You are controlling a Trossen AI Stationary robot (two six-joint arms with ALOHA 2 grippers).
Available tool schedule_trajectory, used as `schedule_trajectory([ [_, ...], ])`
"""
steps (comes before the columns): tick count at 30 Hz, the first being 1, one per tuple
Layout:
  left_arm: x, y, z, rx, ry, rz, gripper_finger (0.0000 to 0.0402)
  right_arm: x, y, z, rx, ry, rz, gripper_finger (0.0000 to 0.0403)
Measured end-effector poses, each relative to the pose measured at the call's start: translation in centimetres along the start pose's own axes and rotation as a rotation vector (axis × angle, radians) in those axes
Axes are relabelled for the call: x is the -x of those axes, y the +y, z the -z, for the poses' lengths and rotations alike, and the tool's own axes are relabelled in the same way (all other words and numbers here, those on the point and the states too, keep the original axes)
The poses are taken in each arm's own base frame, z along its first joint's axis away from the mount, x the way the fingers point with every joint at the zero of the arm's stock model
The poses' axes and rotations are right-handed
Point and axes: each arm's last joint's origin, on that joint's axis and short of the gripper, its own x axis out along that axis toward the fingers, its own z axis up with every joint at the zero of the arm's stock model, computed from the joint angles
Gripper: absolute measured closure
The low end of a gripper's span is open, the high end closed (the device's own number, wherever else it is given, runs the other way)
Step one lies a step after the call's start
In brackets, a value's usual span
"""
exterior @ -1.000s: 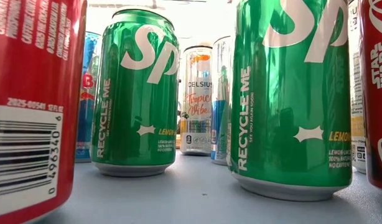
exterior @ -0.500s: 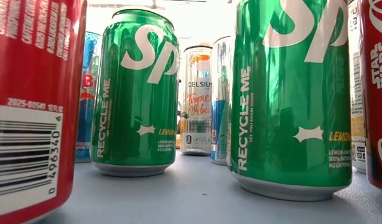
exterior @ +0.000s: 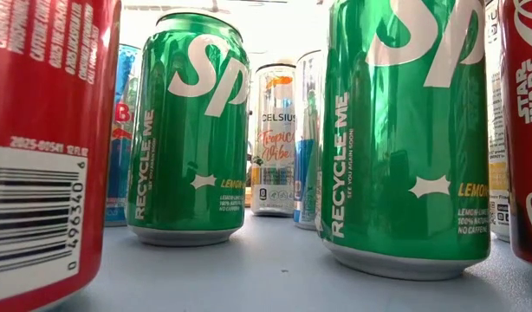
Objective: Place canned beverage on shelf
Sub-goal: Put the white-blue soda can on the shelf aligned with the other white-blue soda cans
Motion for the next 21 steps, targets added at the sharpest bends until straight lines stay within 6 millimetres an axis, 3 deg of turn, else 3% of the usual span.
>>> schedule_trajectory([
  [7, -0.9, 0.4, 0.2, -0.014, 0.054, -0.016, 0.0087, 0.0, 0.0, 0.0, 0.000, 0.000, 0.000, 0.0168],
  [13, -1.0, 0.4, -0.4, 0.008, 0.030, -0.019, 0.0156, 0.0, 0.0, 0.0, 0.001, 0.001, 0.000, 0.0168],
  [21, -0.2, 0.2, -1.7, 0.079, 0.000, -0.013, 0.0158, 0.0, 0.0, -0.1, -0.018, -0.007, -0.001, 0.0168],
])
